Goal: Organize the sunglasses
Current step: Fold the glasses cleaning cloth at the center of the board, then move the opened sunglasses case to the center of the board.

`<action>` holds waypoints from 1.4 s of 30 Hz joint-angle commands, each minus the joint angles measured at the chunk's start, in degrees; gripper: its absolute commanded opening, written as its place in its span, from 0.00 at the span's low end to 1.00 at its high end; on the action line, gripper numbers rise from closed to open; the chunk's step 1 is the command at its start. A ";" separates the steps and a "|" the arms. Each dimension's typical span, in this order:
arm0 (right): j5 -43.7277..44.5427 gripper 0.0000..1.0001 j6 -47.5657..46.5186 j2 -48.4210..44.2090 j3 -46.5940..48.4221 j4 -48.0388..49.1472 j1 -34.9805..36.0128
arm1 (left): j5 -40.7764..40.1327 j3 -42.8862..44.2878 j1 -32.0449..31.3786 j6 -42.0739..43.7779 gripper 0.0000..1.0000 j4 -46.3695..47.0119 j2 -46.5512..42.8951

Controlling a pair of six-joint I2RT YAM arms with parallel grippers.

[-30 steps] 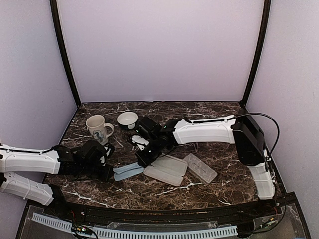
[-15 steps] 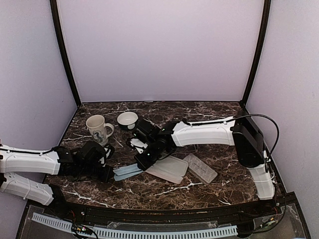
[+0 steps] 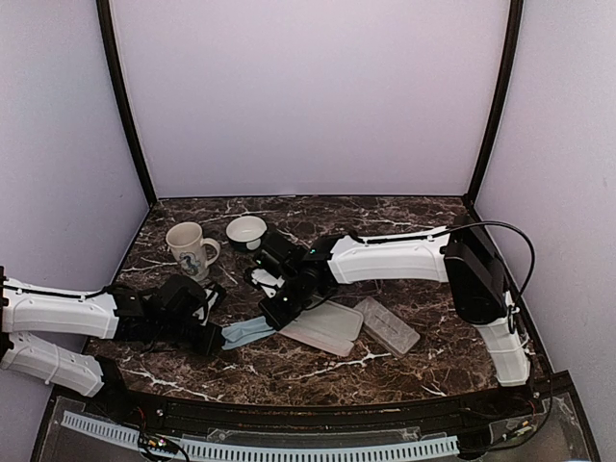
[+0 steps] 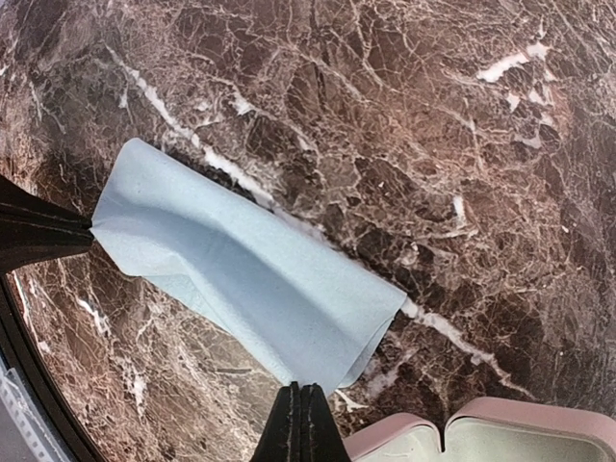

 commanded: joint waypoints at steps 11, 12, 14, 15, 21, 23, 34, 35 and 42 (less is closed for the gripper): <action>1.07 0.05 -0.49 -1.07 0.36 -2.32 0.41 | 0.44 0.70 -1.85 -0.30 0.14 -2.25 -1.22; 1.17 0.07 -0.47 -1.19 0.42 -2.35 0.45 | 0.30 0.94 -1.85 -0.17 0.17 -2.40 -1.47; 1.36 0.12 -0.47 -1.41 0.59 -2.34 0.36 | -0.02 1.39 -1.85 0.10 0.23 -3.25 -1.95; 1.38 0.15 -0.51 -1.60 0.70 -2.35 0.27 | -0.47 1.74 -1.85 0.25 0.26 -3.58 -2.30; 1.32 0.24 -0.28 -1.77 0.89 -1.51 -0.42 | -4.74 2.73 -1.76 0.67 0.35 -5.24 -3.19; 1.73 0.24 -0.17 -1.68 0.97 -0.97 -0.71 | -6.21 2.96 -1.57 0.08 0.38 -5.45 -2.61; 1.09 0.26 -2.63 2.27 6.25 -0.89 -2.77 | -4.24 2.67 1.99 -0.36 0.45 -2.06 1.77; 0.78 0.26 -2.81 2.67 6.48 -0.82 -2.77 | -4.50 2.42 2.08 -0.57 0.45 -1.98 1.86; -0.61 0.26 -3.97 5.77 9.18 -1.74 -2.77 | -4.72 0.74 3.22 -0.95 0.45 -0.03 2.11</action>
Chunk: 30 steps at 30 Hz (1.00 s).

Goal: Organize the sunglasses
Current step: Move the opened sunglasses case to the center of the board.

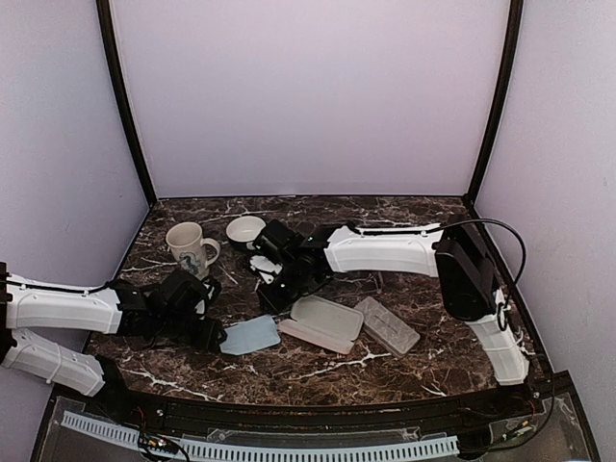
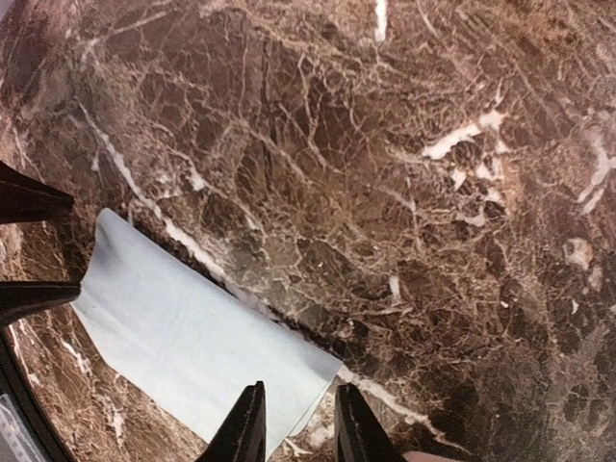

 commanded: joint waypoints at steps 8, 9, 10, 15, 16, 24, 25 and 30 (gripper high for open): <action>-0.23 0.26 -3.03 0.92 -0.23 0.28 1.10 | 2.59 -0.92 0.91 0.30 0.45 -0.10 -3.13; 0.25 0.26 -3.19 0.04 -0.99 1.05 1.51 | 2.63 -1.31 0.90 0.20 0.46 -0.12 -4.37; 0.54 0.26 -3.28 -0.82 -1.68 1.71 1.94 | 2.49 -1.65 0.89 -0.06 0.48 -0.23 -5.73; 1.37 0.27 -3.47 -5.22 -5.36 5.33 3.97 | 0.59 -3.50 0.89 -1.00 0.51 0.45 -11.32; 1.24 0.27 -3.47 -5.81 -5.69 5.22 4.45 | 0.30 -3.62 0.89 -1.21 0.51 0.43 -11.58; 2.22 0.27 -1.12 -8.96 -13.97 5.31 7.35 | 0.61 -3.23 0.89 -0.99 0.52 1.95 -8.99; 2.68 0.27 -0.61 -9.56 -15.34 5.68 7.32 | 0.80 -2.99 0.89 -0.85 0.52 2.18 -8.58; 2.77 0.27 0.89 -14.43 -21.65 8.32 7.52 | 1.40 -2.53 0.89 -0.50 0.52 3.06 -7.10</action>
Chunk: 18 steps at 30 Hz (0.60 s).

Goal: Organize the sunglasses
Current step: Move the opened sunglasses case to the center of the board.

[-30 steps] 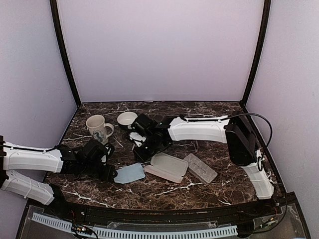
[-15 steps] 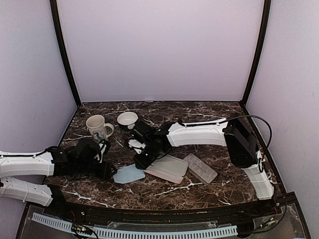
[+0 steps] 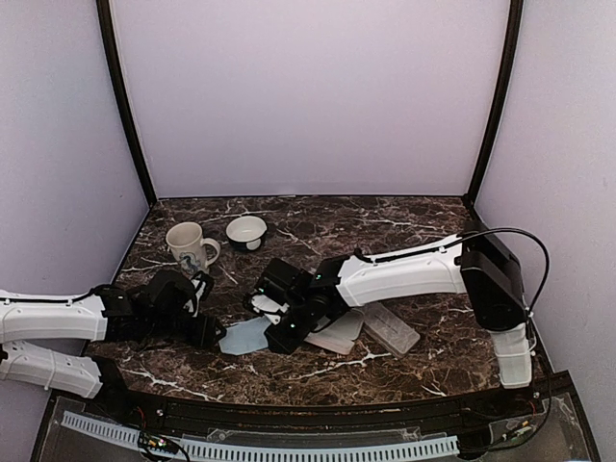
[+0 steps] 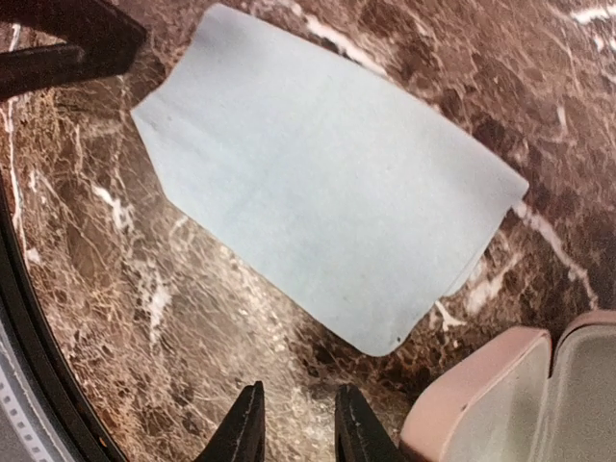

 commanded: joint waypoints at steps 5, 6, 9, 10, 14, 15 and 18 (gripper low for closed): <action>2.92 0.27 2.40 -6.82 -6.95 -0.18 -0.09 | 0.64 0.74 0.08 0.53 0.52 1.49 1.05; 3.84 0.27 2.49 -6.96 -7.72 -0.90 -0.06 | 0.64 0.82 0.08 0.54 0.52 1.49 1.10; 6.46 0.27 2.84 -7.91 -10.23 -3.20 -0.07 | 0.68 1.09 0.03 0.71 0.52 1.45 1.30; 7.30 0.27 2.95 -8.42 -11.06 -3.85 -0.10 | 0.72 1.23 0.07 0.79 0.53 1.51 1.44; 11.49 0.27 3.29 -10.68 -13.85 -6.75 -0.08 | 0.98 1.78 0.08 1.06 0.52 1.64 2.71; 12.61 0.27 3.39 -11.17 -14.39 -7.56 -0.06 | 1.06 1.87 0.07 1.14 0.52 1.76 3.05; 15.47 0.27 3.95 -12.57 -15.75 -9.39 -0.19 | 1.42 2.05 0.01 1.23 0.53 2.28 3.87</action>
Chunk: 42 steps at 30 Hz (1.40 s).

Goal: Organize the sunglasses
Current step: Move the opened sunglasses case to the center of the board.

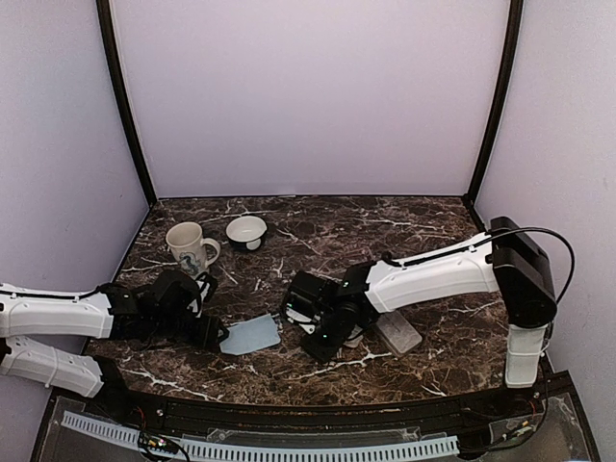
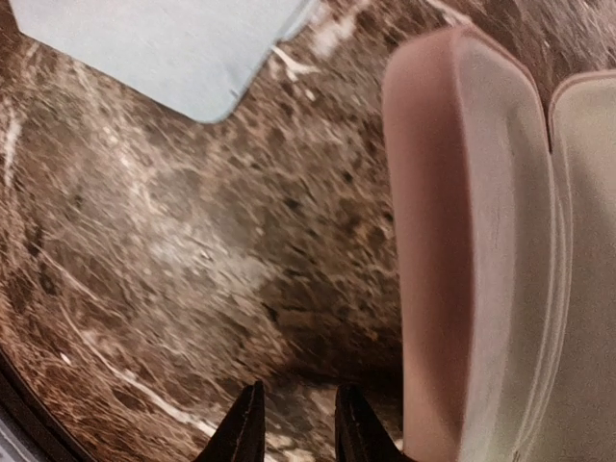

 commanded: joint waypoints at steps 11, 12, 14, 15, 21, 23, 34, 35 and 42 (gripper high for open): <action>7.86 0.28 2.84 -7.09 -5.96 -3.17 -2.90 | 2.88 1.20 -0.12 1.99 0.53 0.87 2.28; 5.72 0.28 2.40 -7.67 -6.05 -1.47 -2.57 | 3.11 1.06 -0.28 2.13 0.54 0.71 2.13; 1.24 0.28 1.63 -8.28 -6.14 2.40 -1.98 | 2.37 0.78 -0.87 2.08 0.56 0.06 1.26; -0.49 0.28 1.41 -8.28 -5.96 4.52 -1.58 | 2.02 0.55 -1.27 2.00 0.56 -0.21 0.61; -5.82 0.28 1.30 -4.14 -2.33 12.94 -0.39 | -0.53 -0.32 -3.83 -0.01 0.58 -2.60 -3.56; -6.14 0.28 0.97 -1.60 0.06 13.56 -0.21 | -1.99 -0.49 -4.64 -0.72 0.58 -3.70 -4.39; -5.14 0.30 -2.37 9.35 13.01 9.84 0.11 | -3.88 -0.58 -5.17 -1.99 0.60 -3.30 -4.70; -5.02 0.30 -2.53 9.86 13.46 9.30 0.06 | -3.77 -0.65 -5.17 -2.04 0.60 -3.27 -4.71; -3.67 0.28 -2.89 11.16 13.92 8.24 0.61 | -4.00 -1.13 -5.17 -2.05 0.60 -2.66 -4.47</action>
